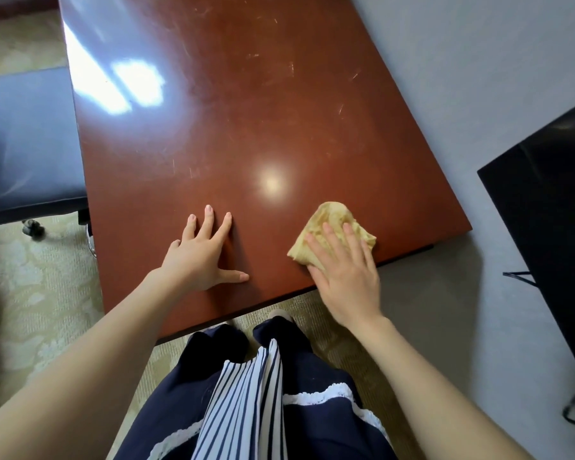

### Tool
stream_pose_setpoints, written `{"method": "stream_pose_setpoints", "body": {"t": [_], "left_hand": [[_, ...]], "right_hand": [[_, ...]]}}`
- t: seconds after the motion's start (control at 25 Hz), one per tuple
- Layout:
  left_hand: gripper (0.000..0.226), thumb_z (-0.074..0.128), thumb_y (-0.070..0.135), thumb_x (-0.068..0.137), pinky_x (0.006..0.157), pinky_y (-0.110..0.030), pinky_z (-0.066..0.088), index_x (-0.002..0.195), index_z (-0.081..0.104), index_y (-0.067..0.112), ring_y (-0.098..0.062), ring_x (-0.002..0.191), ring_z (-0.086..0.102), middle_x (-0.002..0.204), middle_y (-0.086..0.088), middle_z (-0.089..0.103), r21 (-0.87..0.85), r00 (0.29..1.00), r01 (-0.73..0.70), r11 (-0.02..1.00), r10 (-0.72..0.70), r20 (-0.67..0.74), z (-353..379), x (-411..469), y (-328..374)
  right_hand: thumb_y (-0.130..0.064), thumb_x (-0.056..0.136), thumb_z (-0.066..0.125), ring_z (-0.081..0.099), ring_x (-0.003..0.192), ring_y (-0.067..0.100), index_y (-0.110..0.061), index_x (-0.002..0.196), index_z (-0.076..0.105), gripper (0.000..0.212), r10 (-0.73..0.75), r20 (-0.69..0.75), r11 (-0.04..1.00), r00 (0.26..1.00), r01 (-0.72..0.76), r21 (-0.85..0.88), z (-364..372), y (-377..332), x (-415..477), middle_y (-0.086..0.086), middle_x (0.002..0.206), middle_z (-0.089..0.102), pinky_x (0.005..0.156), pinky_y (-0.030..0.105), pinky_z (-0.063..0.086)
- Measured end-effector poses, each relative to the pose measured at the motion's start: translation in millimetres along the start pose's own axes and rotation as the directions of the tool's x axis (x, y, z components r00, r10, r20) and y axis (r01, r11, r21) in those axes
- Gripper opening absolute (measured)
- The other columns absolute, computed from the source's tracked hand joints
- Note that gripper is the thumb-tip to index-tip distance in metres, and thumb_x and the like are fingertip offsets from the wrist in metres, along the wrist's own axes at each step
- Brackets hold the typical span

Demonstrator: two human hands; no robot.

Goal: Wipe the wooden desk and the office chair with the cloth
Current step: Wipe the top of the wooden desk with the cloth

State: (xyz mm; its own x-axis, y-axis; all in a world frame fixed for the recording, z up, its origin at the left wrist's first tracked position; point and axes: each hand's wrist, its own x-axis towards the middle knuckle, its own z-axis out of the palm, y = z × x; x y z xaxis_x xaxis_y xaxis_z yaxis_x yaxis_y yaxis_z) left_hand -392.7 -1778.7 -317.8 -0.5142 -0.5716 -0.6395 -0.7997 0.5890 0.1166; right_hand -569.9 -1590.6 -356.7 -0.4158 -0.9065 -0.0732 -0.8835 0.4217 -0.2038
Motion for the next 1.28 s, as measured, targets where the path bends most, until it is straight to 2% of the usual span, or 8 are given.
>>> {"method": "stream_pose_setpoints", "body": {"t": [0.12,0.28,0.48,0.56,0.76,0.96,1.12,1.28], "left_hand": [[0.122,0.061,0.075,0.064,0.113,-0.047,0.019,0.146,-0.019,0.036,-0.027,0.145,-0.014,0.155,0.002,-0.027,0.015,1.000,-0.013,1.000,0.013,-0.018,2.0,-1.5,-3.6],[0.123,0.061,0.077,0.063,0.113,-0.046,0.018,0.146,-0.019,0.037,-0.026,0.145,-0.013,0.155,0.002,-0.026,0.040,0.998,-0.014,0.999,0.016,-0.054,4.5,-2.8,-4.1],[0.115,0.062,0.073,0.067,0.114,-0.046,0.014,0.149,-0.010,0.036,-0.025,0.146,-0.006,0.158,0.002,-0.015,0.002,0.987,-0.052,0.999,0.052,-0.150,6.9,-3.7,-7.3],[0.113,0.063,0.070,0.068,0.115,-0.046,0.014,0.149,-0.008,0.035,-0.024,0.146,-0.004,0.159,0.002,-0.010,-0.063,0.983,-0.078,0.995,0.066,-0.173,8.5,-5.9,-12.9],[0.107,0.063,0.065,0.072,0.117,-0.046,0.013,0.150,-0.002,0.033,-0.027,0.146,-0.005,0.159,0.000,-0.010,-0.146,0.986,-0.042,0.988,0.017,-0.168,13.6,-13.4,-33.6],[0.103,0.065,0.064,0.072,0.115,-0.051,0.013,0.150,0.004,0.035,-0.030,0.145,-0.006,0.159,0.002,-0.010,-0.149,0.967,-0.010,0.989,-0.029,-0.254,13.2,-22.7,-65.5],[0.111,0.069,0.064,0.068,0.113,-0.055,0.010,0.150,0.001,0.034,-0.028,0.145,-0.008,0.159,0.002,-0.013,-0.204,0.939,0.094,0.974,-0.155,-0.306,17.2,-32.1,-99.5],[0.122,0.072,0.064,0.064,0.113,-0.058,0.010,0.150,-0.008,0.030,-0.029,0.145,-0.009,0.158,0.000,-0.019,-0.244,0.934,0.131,0.961,-0.202,-0.295,19.6,-36.1,-137.5]], "right_hand": [[-0.046,0.096,0.038,0.007,0.146,0.026,-0.038,0.146,0.028,0.051,0.250,-0.008,0.968,0.968,-0.250,0.000,-12.1,39.2,3.8,-0.004,0.156,0.022,0.116,0.043,0.005],[-0.046,0.099,0.031,-0.001,0.146,0.026,-0.039,0.148,0.021,0.051,0.528,-0.006,0.849,0.849,-0.527,0.030,-28.9,84.6,30.7,-0.004,0.159,0.013,0.117,0.047,0.004],[-0.048,0.100,0.025,-0.010,0.145,0.030,-0.040,0.149,0.015,0.051,0.672,0.016,0.738,0.741,-0.671,0.075,-33.5,88.4,92.8,-0.004,0.160,0.003,0.116,0.052,-0.003],[-0.048,0.100,0.024,-0.012,0.144,0.032,-0.040,0.149,0.013,0.051,0.671,0.037,0.737,0.740,-0.672,0.071,-33.6,82.8,119.5,-0.003,0.160,0.001,0.115,0.054,-0.005],[-0.048,0.099,0.023,-0.012,0.144,0.033,-0.042,0.149,0.012,0.051,0.493,0.094,0.865,0.865,-0.498,0.052,-25.9,31.0,164.1,-0.004,0.160,0.000,0.113,0.056,-0.006],[-0.048,0.098,0.029,-0.009,0.145,0.032,-0.043,0.147,0.014,0.052,0.168,0.145,0.984,0.975,-0.175,0.036,-2.3,-78.8,159.4,-0.008,0.159,0.002,0.112,0.056,-0.006],[-0.048,0.098,0.031,-0.009,0.145,0.030,-0.043,0.148,0.013,0.053,-0.076,0.181,0.997,0.981,0.075,0.015,14.7,-150.4,122.3,-0.007,0.159,0.002,0.112,0.055,-0.009],[-0.048,0.098,0.033,-0.010,0.145,0.029,-0.043,0.148,0.015,0.053,-0.301,0.219,0.950,0.928,0.312,-0.013,25.1,-185.9,84.3,-0.006,0.159,0.005,0.114,0.053,-0.011]]}}
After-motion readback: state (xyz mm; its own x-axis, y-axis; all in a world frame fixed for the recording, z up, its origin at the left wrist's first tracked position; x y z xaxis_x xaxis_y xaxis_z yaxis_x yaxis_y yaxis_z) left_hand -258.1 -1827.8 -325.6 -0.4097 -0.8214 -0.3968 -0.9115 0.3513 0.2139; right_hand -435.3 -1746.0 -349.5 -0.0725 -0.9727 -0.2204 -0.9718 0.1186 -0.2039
